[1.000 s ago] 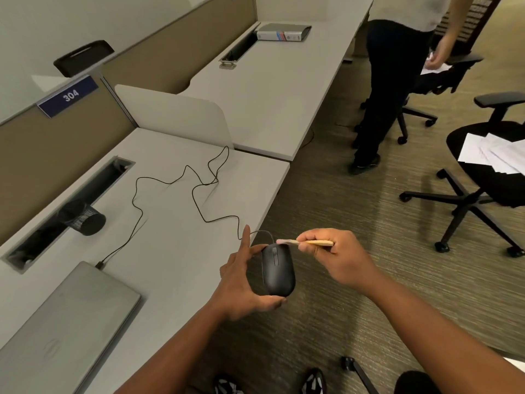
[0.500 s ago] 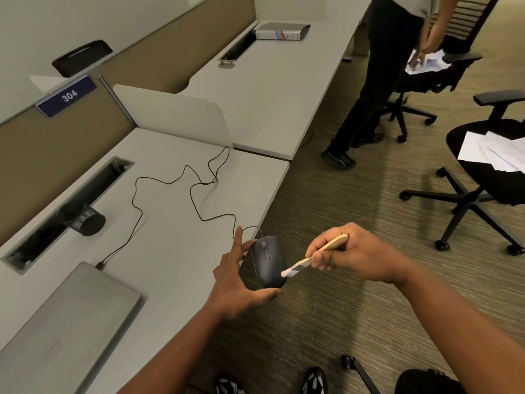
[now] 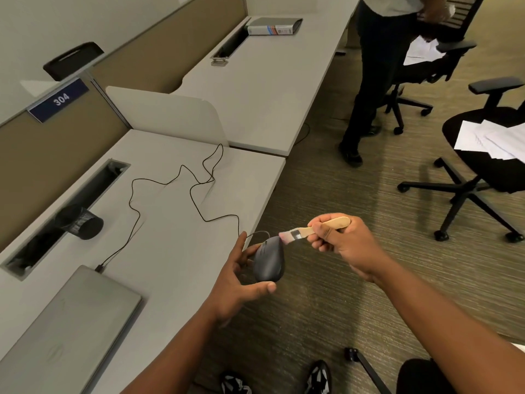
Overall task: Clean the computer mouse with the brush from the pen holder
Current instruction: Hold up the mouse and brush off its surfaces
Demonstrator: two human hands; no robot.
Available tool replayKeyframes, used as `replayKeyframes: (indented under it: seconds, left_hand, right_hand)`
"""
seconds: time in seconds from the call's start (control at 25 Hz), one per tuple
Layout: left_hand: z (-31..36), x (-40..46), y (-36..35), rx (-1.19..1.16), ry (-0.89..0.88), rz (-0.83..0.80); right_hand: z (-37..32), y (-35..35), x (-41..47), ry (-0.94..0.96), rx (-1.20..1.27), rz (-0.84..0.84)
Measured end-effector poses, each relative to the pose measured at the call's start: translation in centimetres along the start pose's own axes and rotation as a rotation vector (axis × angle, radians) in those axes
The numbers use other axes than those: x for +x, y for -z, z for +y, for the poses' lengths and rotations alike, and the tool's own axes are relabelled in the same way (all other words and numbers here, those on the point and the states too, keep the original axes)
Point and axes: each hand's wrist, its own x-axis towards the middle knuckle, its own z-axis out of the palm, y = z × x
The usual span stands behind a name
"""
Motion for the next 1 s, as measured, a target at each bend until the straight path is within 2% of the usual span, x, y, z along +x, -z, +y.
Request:
replayKeyframes:
  seconds: [0.08,0.2,0.36,0.52,0.6,0.76,1.0]
  left_hand:
    - [0.3,0.0,0.0,-0.023,0.013,0.007]
    - [0.6,0.0,0.0,-0.039,0.028,-0.001]
    - [0.9,-0.1,0.0,-0.018,0.027,-0.019]
    - [1.2,-0.5,0.1,-0.012,0.024,-0.022]
    - [1.2,-0.6,0.1,-0.005,0.023,-0.042]
    - [1.1,-0.5,0.1,-0.004,0.038,-0.083]
    - [0.7,-0.8,0.1,-0.027,0.055,-0.098]
  right_hand:
    - [0.4,-0.1,0.0,0.034,-0.009,0.072]
    - [0.6,-0.6,-0.2,0.091,-0.139,0.062]
    - [0.1,-0.8,-0.8,0.115,-0.194,-0.092]
    - [-1.4,0.1,-1.3,0.054,-0.059,-0.278]
    - [-1.8,0.2,-1.2,0.046,0.008,-0.303]
    - [-1.5,-0.3,-0.3,0.049,-0.057,-0.178]
    - [-0.7,-0.6,0.3,0.215,-0.420,0.005]
